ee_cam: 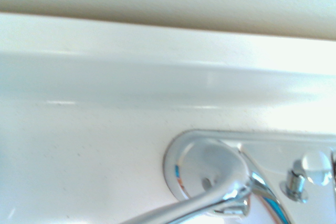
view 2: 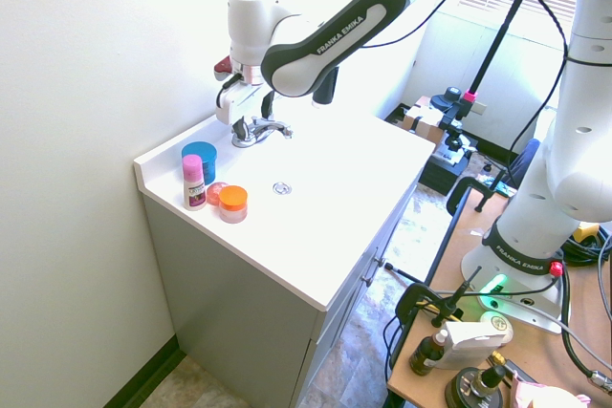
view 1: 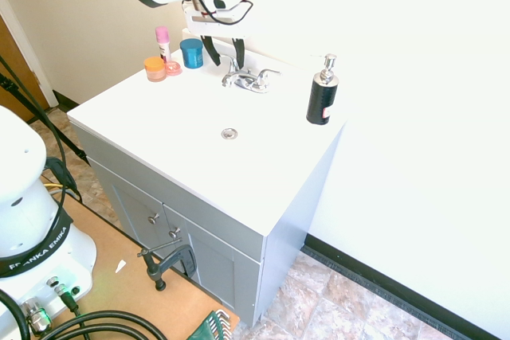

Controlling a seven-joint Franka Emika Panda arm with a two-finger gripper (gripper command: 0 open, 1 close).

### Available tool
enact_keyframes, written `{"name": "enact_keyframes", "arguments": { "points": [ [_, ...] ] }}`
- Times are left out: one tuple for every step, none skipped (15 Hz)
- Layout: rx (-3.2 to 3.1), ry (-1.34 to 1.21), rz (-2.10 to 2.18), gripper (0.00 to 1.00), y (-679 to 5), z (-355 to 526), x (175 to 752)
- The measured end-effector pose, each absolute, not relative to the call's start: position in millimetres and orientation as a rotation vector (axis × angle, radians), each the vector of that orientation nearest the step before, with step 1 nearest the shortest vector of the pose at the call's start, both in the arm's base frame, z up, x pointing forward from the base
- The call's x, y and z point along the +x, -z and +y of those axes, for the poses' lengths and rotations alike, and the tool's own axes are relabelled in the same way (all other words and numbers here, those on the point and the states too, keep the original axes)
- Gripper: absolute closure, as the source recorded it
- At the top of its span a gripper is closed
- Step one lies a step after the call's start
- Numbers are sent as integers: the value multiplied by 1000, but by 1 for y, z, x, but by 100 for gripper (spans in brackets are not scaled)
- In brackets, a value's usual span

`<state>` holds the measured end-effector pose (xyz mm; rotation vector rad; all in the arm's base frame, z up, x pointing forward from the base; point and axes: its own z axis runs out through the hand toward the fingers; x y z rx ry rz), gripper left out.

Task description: Turn off the hot water

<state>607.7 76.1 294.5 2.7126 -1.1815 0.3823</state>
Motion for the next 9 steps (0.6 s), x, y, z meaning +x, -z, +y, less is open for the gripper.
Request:
{"name": "enact_keyframes", "arguments": {
  "points": [
    [2710, -383, -1192, 0, -294, 76, 611],
    [2712, -370, -1210, 0, -294, 73, 612],
    [2722, -345, -1225, 0, -295, 69, 610],
    [2734, -314, -1235, 0, -297, 63, 605],
    [2745, -279, -1249, 0, -299, 56, 595],
    [2753, -253, -1262, 0, -305, 47, 582],
    [2761, -229, -1280, 0, -312, 38, 567],
    [2769, -204, -1299, 0, -318, 30, 551],
    [2776, -179, -1314, 0, -323, 23, 534]
  ]
}}
